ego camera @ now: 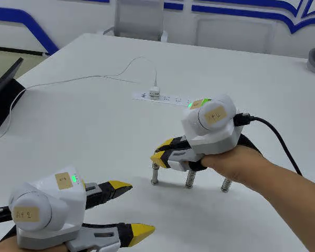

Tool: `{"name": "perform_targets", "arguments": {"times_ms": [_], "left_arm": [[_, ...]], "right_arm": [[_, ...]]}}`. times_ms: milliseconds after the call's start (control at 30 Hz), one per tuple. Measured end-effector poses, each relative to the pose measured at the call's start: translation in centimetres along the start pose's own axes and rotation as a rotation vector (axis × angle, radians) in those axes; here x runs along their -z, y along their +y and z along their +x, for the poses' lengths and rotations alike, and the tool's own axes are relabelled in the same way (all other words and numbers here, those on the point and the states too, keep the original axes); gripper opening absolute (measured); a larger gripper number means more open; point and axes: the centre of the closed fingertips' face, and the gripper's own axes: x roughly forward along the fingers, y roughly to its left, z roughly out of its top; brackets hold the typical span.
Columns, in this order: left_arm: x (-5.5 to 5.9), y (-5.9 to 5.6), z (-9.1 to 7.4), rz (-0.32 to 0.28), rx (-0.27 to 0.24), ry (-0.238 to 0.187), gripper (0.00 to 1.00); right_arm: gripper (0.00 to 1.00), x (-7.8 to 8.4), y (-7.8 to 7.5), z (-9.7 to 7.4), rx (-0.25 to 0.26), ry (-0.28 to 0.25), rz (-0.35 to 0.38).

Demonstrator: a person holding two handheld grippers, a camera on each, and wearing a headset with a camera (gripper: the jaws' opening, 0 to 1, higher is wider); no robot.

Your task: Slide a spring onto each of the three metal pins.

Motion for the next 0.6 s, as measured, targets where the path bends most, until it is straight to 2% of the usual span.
{"name": "perform_targets", "arguments": {"times_ms": [600], "left_arm": [[0.3, 0.0, 0.0, -0.007, -0.002, 0.006, 0.55]], "right_arm": [[0.12, 1.5, 0.4, 1.4, -0.004, 0.038, 0.006]]}}
